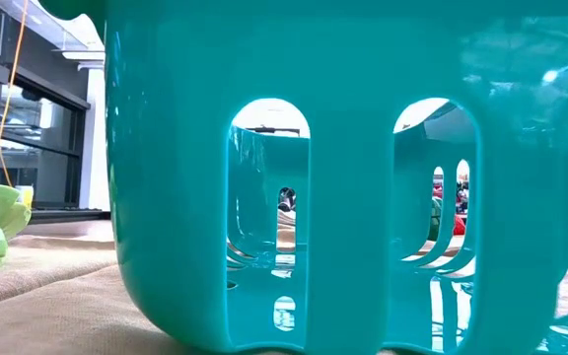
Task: Pick and placing Produce into tupperware
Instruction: Put the red raspberry into the blue bin
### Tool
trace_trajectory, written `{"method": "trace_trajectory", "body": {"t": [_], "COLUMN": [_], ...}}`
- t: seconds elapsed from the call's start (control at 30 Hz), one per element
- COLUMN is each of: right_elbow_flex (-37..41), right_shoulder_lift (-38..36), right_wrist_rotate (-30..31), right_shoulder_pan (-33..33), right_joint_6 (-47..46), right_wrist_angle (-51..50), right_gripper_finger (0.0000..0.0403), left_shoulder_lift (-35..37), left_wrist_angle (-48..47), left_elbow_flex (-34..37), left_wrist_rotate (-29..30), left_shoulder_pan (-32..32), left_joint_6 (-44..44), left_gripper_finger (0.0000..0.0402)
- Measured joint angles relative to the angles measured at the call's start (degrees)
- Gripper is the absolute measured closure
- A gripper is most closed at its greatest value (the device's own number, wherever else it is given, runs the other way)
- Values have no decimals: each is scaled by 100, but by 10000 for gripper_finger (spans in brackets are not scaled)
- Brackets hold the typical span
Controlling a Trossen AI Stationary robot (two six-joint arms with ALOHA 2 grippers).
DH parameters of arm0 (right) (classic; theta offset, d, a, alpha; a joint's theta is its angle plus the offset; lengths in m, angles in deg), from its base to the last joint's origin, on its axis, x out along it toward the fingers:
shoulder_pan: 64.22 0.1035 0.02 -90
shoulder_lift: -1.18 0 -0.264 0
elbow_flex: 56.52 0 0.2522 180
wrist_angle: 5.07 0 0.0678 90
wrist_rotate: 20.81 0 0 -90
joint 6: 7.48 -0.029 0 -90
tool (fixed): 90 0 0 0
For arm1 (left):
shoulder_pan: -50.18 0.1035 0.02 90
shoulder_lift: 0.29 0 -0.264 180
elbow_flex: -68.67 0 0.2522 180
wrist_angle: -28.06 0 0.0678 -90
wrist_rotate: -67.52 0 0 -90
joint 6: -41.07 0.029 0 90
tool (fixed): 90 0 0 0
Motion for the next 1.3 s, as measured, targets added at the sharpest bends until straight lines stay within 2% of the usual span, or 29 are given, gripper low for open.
{"method": "trace_trajectory", "body": {"t": [0.27,0.4,0.53,0.7,0.83,1.13,1.3], "right_elbow_flex": [11,104,655,1800,2704,3916,4235], "right_shoulder_lift": [775,1171,1327,1403,1380,1380,1383], "right_wrist_rotate": [-642,-655,-1018,-1664,-2220,-3359,-3458], "right_shoulder_pan": [2,4,4,7,132,455,650], "right_joint_6": [-1168,-1131,-747,-700,-791,-1329,-1585], "right_wrist_angle": [-1033,-1387,-1024,-967,-514,1142,1485], "right_gripper_finger": [403,403,403,394,363,229,202], "left_shoulder_lift": [-691,-1144,-1627,-2210,-2587,-3114,-3242], "left_wrist_angle": [-923,-1312,-1396,-1390,-1387,-1203,-1112], "left_elbow_flex": [2,2,2,2,4,4,9], "left_wrist_rotate": [-93,-92,-146,-341,-511,-542,-542], "left_shoulder_pan": [0,0,0,0,0,0,0], "left_joint_6": [-312,-243,150,346,473,467,441], "left_gripper_finger": [401,401,401,401,401,401,401]}}
